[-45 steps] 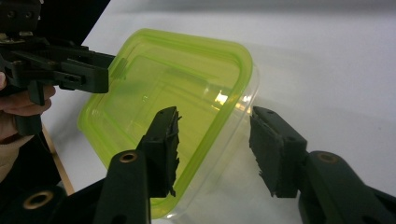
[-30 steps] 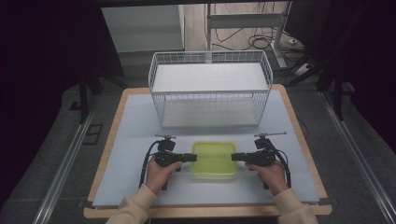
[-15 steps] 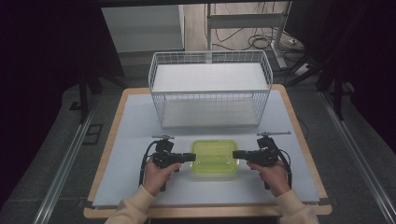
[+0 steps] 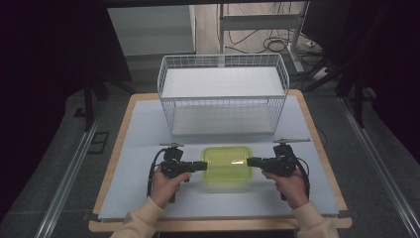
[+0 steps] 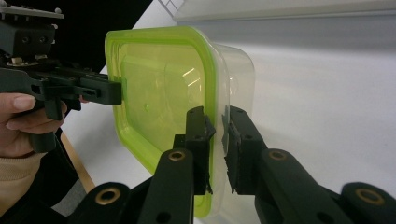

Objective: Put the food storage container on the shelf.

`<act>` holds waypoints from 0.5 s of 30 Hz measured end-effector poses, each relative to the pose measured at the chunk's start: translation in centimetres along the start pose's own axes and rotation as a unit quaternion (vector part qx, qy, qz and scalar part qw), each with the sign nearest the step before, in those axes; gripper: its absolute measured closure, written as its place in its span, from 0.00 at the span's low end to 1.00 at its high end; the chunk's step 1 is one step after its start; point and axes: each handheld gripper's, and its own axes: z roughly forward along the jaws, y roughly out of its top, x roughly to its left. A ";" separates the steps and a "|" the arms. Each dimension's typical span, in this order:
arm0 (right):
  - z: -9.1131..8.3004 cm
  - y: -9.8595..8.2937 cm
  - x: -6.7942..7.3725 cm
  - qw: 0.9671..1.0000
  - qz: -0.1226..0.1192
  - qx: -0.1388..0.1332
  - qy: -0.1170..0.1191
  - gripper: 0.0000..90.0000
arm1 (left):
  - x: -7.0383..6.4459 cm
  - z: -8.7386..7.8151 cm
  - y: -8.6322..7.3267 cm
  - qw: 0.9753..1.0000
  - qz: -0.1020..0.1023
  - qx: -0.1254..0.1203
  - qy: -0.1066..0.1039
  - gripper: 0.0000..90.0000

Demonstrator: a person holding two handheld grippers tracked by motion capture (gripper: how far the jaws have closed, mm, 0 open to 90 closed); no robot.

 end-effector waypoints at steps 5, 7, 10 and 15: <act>-0.2 0.3 0.3 1.000 -0.004 -0.005 0.001 0.89 | -0.1 -0.2 0.2 1.000 0.001 -0.003 -0.002 0.89; -0.2 0.4 0.5 1.000 -0.009 -0.005 -0.002 0.89 | -0.1 -0.2 0.2 1.000 0.000 -0.005 -0.002 0.89; -0.3 0.6 0.6 1.000 -0.013 -0.006 -0.004 0.89 | -0.1 -0.3 0.3 1.000 0.001 -0.003 -0.001 0.89; -0.5 0.8 0.9 1.000 -0.019 -0.012 -0.003 0.89 | -0.4 -0.7 0.7 1.000 0.008 -0.007 0.000 0.89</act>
